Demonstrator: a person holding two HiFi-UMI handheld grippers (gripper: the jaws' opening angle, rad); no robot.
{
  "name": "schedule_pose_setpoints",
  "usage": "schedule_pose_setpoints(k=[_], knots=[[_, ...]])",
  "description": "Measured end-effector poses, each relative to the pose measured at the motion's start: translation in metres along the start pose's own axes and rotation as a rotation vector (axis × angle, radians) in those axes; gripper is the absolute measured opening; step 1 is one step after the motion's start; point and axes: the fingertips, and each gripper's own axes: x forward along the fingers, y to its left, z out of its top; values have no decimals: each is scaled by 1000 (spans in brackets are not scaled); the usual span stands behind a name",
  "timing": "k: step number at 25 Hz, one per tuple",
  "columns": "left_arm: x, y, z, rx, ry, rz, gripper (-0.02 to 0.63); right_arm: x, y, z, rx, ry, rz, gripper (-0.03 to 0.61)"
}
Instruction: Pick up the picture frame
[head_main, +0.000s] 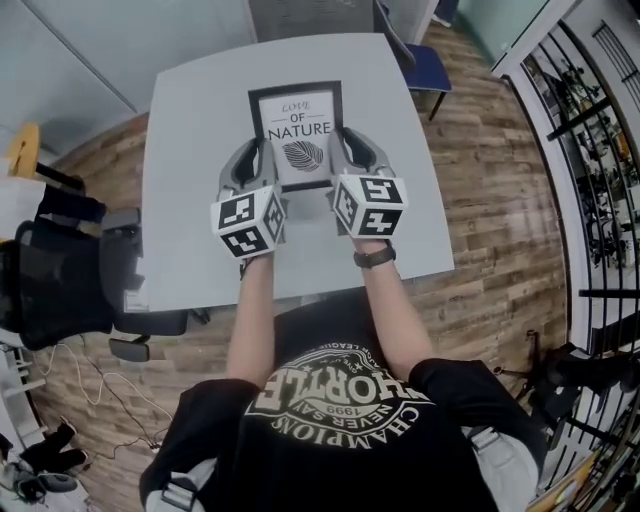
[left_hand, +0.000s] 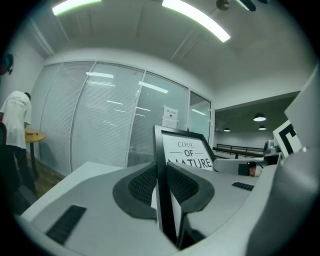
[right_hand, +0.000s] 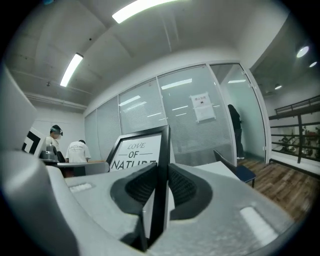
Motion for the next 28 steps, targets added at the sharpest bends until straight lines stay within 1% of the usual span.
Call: schedule_pose_setpoints(k=[5, 10, 14, 17, 21, 28], knots=[[-21, -3, 34, 8, -82, -16, 67, -18, 18, 36, -32, -91, 12, 66], [-38, -15, 67, 40, -178, -37, 67, -36, 26, 71, -54, -173, 27, 66], [-49, -15, 90, 68, -225, -40, 67, -45, 38, 93, -78, -230, 37, 67], [-55, -14, 100, 79, -248, -36, 67, -49, 45, 102, -107, -259, 46, 67], [-57, -13, 104, 88, -258, -33, 67, -49, 48, 105, -118, -271, 50, 67], [-53, -12, 98, 69, -254, -41, 67, -48, 46, 103, -136, -264, 38, 67]])
